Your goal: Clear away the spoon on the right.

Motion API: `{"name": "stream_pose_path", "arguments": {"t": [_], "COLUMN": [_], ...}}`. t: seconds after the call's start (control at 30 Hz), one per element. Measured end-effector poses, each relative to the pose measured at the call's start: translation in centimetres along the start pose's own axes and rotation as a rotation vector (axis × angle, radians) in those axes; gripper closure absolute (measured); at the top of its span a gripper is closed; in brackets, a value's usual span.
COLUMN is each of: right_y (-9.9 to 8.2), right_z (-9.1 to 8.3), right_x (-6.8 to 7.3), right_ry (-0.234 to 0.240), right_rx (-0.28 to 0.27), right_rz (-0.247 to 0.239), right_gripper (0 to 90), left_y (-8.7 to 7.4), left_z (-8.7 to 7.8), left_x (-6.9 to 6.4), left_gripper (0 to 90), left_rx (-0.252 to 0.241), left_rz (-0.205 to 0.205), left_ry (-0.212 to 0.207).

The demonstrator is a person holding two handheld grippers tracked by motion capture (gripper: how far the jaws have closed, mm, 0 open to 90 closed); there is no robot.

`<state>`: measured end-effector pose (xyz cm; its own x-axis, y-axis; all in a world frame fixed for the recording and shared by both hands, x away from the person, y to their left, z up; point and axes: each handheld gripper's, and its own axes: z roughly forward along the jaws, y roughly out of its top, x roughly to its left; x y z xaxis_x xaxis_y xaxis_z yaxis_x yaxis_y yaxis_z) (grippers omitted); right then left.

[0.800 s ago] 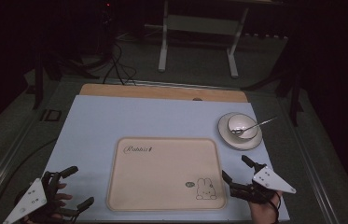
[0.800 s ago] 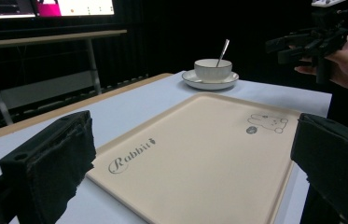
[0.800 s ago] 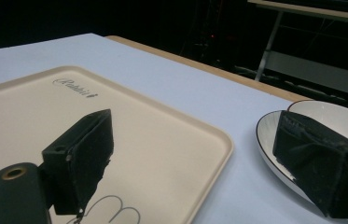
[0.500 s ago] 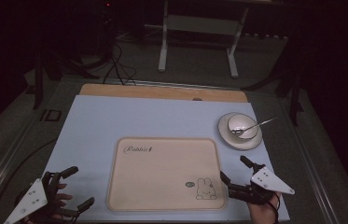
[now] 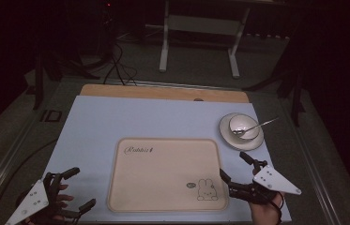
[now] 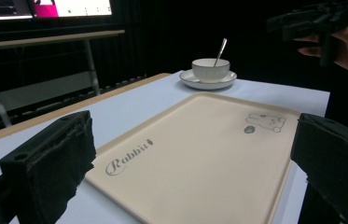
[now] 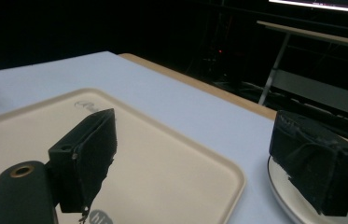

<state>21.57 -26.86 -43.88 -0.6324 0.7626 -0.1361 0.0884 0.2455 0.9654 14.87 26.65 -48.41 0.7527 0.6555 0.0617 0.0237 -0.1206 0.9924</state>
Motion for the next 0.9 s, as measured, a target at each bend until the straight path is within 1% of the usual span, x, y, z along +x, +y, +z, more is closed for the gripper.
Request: {"name": "stream_pose_path", "arguments": {"t": [0.03,0.07,0.13,0.27,0.37,0.43,0.5,0.53,0.6,0.67,0.7,0.77,0.8,0.87,0.9], "right_y": [0.3,0.5,0.9,2.0,2.5,2.9,3.1,3.2,3.3,3.3,3.3,3.2,3.1,3.0,2.9], "right_z": [0.0,0.0,0.0,0.0,0.2,0.3,0.5,0.6,0.8,1.0,1.1,1.4,1.5,1.7,1.8], "right_x": [-0.2,-0.5,-1.0,-2.2,-3.2,-4.0,-4.8,-5.2,-6.0,-6.8,-7.2,-7.8,-8.2,-8.8,-9.1], "right_ry": [0.002,0.000,-0.028,-0.042,-0.060,-0.061,-0.084,-0.088,-0.117,-0.140,-0.144,-0.169,-0.166,-0.189,-0.186], "right_rx": [-0.009,-0.014,-0.028,-0.006,-0.022,-0.034,-0.029,-0.028,-0.018,-0.020,-0.018,-0.012,-0.013,-0.005,-0.002], "right_rz": [-0.006,-0.001,0.005,0.048,0.049,0.060,0.070,0.080,0.095,0.116,0.121,0.119,0.122,0.125,0.132], "right_gripper": [14.4,14.0,13.7,12.3,11.7,11.4,11.0,10.4,10.3,10.3,10.2,10.2,10.2,10.2,10.2], "left_y": [0.0,0.0,0.0,0.0,0.0,0.0,0.0,0.0,0.0,0.0,0.0,0.0,0.0,0.0,0.0], "left_z": [0.0,0.1,0.1,0.0,-0.1,-0.1,0.0,0.0,0.0,0.0,0.0,0.0,0.0,0.0,0.0], "left_x": [0.0,0.0,-0.1,-0.1,0.0,0.0,-0.1,-0.1,-0.1,-0.1,-0.1,-0.1,-0.1,-0.2,-0.2], "left_gripper": [0.0,0.0,0.0,0.0,0.0,0.0,0.0,0.0,0.0,0.0,0.0,0.0,0.0,0.0,0.0], "left_rx": [0.000,0.000,0.007,0.002,-0.003,-0.002,-0.001,0.002,0.004,0.004,0.004,0.005,0.005,0.006,0.007], "left_rz": [0.001,0.002,0.008,0.007,0.001,0.001,0.000,0.003,0.005,0.006,0.005,0.006,0.006,0.008,0.008], "left_ry": [-0.001,-0.002,-0.002,-0.006,-0.002,-0.001,-0.004,-0.005,-0.005,-0.005,-0.005,-0.003,-0.003,-0.003,-0.004]}}
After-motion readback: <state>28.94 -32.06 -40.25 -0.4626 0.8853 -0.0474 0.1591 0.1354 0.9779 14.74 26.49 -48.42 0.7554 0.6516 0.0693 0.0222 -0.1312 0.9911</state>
